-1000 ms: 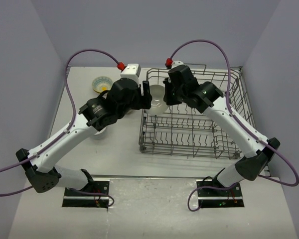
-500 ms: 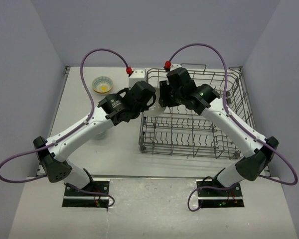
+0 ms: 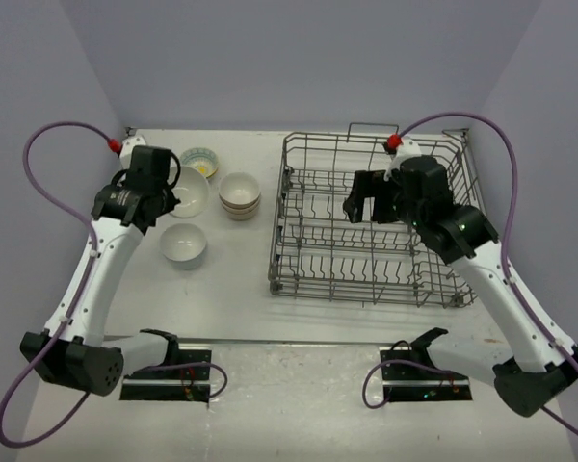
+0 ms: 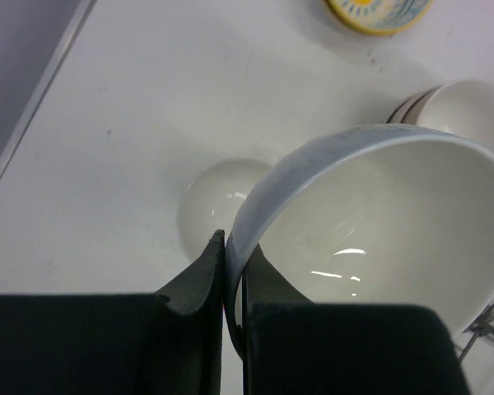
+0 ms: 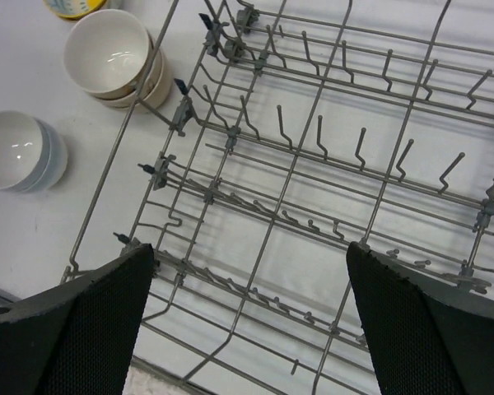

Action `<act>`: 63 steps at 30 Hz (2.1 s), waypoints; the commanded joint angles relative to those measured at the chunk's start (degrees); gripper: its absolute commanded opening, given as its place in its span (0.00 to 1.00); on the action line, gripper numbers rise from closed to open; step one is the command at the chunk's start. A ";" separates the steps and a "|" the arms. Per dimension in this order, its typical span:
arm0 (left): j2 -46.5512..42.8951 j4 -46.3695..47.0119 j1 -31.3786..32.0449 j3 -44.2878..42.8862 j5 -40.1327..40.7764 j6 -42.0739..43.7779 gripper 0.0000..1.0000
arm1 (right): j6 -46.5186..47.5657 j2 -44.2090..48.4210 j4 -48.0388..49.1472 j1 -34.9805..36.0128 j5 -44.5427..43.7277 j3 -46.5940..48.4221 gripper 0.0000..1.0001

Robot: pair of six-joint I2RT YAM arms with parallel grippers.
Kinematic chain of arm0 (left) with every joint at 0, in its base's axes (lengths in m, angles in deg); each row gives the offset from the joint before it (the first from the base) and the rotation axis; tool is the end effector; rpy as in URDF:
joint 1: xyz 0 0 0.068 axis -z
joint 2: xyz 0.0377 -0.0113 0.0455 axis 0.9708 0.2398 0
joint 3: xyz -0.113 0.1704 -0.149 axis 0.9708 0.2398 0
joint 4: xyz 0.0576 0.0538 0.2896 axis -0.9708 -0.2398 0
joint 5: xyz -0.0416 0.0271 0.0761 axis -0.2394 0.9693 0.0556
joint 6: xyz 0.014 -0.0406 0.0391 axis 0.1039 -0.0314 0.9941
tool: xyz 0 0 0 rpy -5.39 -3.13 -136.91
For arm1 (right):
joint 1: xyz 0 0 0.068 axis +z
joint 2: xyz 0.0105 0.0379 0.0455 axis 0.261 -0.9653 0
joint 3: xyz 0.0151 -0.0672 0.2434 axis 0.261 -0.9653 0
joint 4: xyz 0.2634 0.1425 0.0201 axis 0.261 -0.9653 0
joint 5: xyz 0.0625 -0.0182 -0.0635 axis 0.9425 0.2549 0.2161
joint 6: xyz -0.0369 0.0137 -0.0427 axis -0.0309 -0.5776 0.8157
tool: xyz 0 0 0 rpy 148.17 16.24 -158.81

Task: Unload the bowls from the dish rack

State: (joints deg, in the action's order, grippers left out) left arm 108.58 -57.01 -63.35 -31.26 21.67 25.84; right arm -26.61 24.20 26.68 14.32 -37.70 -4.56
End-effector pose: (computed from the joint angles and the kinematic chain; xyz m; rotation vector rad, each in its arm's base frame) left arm 0.2862 -0.0455 0.3626 -0.6536 2.1965 0.1401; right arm 0.2490 0.1369 0.3914 -0.1374 2.1389 0.4273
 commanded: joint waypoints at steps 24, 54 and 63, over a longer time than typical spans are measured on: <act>-1.33 10.72 -19.36 23.50 -19.55 9.75 0.00 | 6.10 8.15 8.22 -1.06 10.16 -9.43 0.99; -2.91 12.57 -20.86 25.62 -21.93 10.28 0.66 | 6.72 8.15 8.48 -0.98 9.81 -9.51 0.99; -11.60 8.18 -20.77 16.40 -20.70 12.12 1.00 | 4.96 11.30 9.19 -1.06 3.84 -9.86 0.99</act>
State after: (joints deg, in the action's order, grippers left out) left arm 100.76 -47.18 -83.98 -8.83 0.62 35.45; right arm -21.03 32.39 33.65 13.40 -30.13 -14.44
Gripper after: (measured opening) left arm 0.996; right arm 0.987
